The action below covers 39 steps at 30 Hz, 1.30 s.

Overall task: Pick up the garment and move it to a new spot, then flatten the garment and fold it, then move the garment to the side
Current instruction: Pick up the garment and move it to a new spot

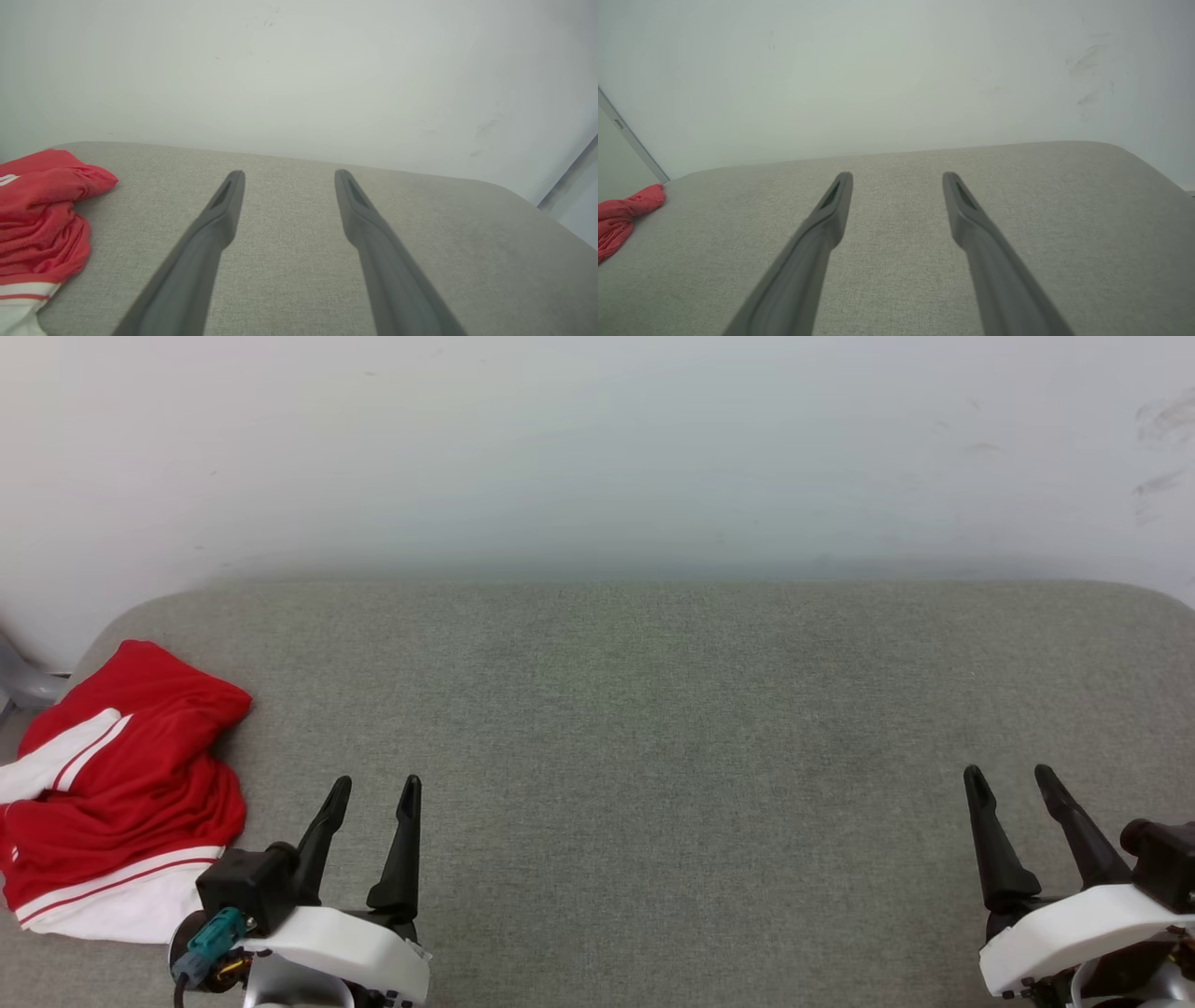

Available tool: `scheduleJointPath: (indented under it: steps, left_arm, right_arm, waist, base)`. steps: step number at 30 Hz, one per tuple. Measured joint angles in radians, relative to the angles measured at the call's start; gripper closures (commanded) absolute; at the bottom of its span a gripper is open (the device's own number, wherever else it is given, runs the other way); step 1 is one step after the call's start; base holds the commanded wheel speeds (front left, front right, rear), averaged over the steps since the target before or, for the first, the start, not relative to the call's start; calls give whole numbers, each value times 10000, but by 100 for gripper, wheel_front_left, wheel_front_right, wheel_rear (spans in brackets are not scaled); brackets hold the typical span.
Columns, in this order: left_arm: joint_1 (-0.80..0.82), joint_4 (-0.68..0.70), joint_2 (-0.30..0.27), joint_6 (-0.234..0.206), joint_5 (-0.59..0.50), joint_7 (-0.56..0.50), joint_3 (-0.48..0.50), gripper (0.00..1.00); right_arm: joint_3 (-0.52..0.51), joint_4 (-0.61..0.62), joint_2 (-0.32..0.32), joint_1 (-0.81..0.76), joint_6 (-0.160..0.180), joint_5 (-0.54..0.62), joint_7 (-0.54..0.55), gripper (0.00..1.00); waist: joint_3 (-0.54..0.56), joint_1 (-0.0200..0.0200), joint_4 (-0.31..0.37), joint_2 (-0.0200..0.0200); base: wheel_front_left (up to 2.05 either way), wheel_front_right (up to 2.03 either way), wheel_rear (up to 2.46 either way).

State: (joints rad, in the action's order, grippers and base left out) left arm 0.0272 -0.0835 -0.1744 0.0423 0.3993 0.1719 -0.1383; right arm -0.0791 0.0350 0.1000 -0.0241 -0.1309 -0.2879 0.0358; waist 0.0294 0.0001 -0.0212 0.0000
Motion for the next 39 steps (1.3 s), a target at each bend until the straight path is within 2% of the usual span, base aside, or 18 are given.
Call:
scheduleJointPath:
  steps: [10,18,27,39]
  left_arm:
    - [-30,-165,58,13,-593,240,48,0]
    - [-29,-370,245,194,-872,420,272,0]
    - [-23,-681,249,268,-1505,575,535,0]
    - [-51,-650,268,270,-2056,792,1083,0]
  right_arm:
    - [-59,267,-84,-128,0,909,10,0]
    - [-63,470,-222,-236,0,1494,-88,0]
    - [100,619,-378,-375,0,2119,-169,0]
    - [65,585,-466,-393,-2,2485,-407,0]
  waist:
    - [35,0,-94,0]
    - [80,0,-512,0]
    - [125,-1,-1483,0]
    - [174,-1,-3227,0]
  base:
    - [0,0,0]
    - [0,0,0]
    - [0,0,0]
    - [0,0,0]
